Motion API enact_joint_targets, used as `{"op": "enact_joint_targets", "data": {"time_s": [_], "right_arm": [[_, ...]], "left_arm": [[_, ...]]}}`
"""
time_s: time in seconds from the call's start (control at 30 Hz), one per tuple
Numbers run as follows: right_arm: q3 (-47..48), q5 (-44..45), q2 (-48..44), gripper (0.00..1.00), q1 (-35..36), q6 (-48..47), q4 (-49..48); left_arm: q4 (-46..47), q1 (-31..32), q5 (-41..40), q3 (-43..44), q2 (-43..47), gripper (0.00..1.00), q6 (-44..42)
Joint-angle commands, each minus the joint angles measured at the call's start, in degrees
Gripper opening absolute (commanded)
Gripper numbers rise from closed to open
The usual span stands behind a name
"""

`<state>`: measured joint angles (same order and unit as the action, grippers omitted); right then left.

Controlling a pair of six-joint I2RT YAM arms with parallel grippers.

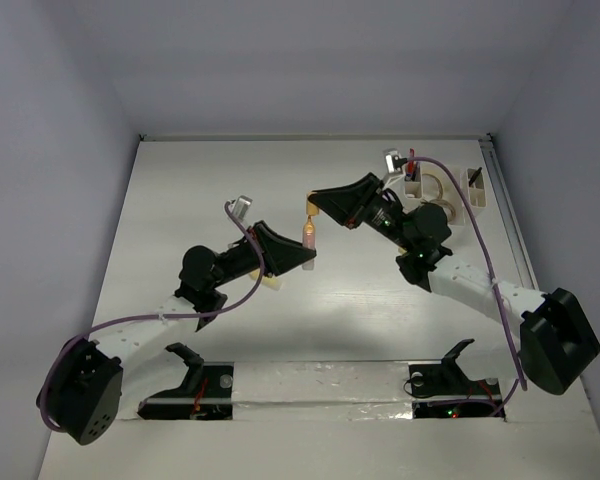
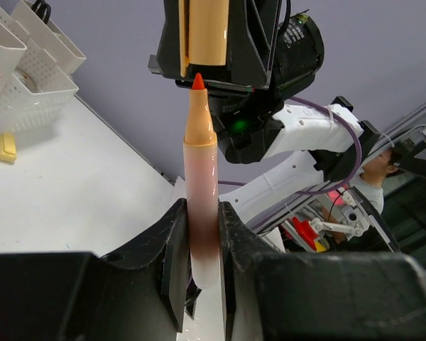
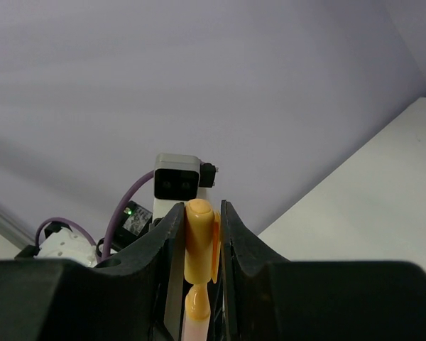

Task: Sort the stationery into containers
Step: Close the pen cap on the pen.

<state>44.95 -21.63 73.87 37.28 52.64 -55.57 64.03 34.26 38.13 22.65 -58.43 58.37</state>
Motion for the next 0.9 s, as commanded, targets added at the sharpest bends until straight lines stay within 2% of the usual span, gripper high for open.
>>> {"op": "enact_joint_targets", "data": {"time_s": [0.0, 0.87], "right_arm": [[1.5, 1.1, 0.0, 0.00, 0.6, -1.4, -1.6], [-2.2, 2.1, -1.4, 0.00, 2.7, -2.0, -1.8]], "left_arm": [[3.2, 0.8, 0.7, 2.7, 0.8, 0.00, -1.0], [-2.3, 0.8, -2.1, 5.4, 2.6, 0.00, -5.5]]}}
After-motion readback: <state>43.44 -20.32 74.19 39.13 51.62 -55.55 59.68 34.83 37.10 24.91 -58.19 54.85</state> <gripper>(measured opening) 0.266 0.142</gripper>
